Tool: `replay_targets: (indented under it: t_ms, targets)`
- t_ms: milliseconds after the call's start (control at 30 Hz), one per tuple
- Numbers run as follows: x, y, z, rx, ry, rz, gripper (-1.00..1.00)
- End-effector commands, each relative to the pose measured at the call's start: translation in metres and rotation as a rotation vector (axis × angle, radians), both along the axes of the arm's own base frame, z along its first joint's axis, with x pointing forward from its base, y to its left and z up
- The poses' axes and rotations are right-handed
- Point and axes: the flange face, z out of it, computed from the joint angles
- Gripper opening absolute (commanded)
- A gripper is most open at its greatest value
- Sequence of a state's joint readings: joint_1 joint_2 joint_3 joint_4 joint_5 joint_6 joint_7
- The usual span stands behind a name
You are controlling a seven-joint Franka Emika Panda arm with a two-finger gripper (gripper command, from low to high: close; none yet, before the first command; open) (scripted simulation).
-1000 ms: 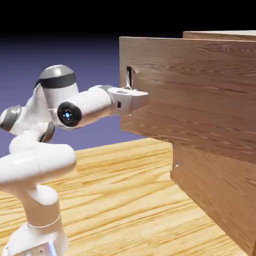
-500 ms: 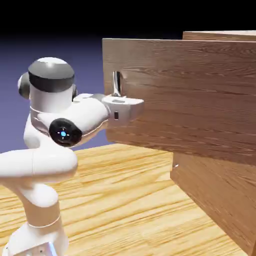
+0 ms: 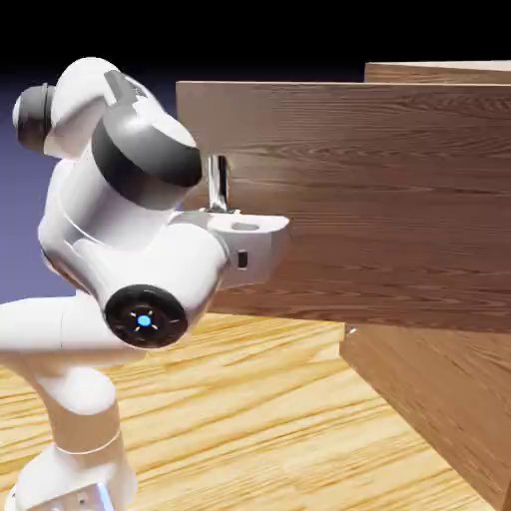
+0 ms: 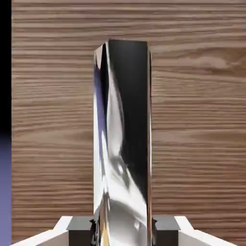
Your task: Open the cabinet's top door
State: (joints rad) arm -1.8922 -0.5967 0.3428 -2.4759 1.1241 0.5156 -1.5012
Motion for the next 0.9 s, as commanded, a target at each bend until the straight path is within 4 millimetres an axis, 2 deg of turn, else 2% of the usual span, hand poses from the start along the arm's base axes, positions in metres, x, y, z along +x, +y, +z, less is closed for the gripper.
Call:
replay_targets:
  t_ms: [0, 400, 633, 867]
  targets:
    - [-0.001, -0.008, 0.000, 0.000, 0.000, 0.016, -1.00]
    - [-0.009, -0.114, 0.000, 0.000, 0.000, 0.234, -1.00]
    - [-0.004, -0.173, 0.000, 0.000, 0.000, 0.356, -1.00]
    - [0.007, -0.222, 0.000, 0.000, 0.000, 0.461, -1.00]
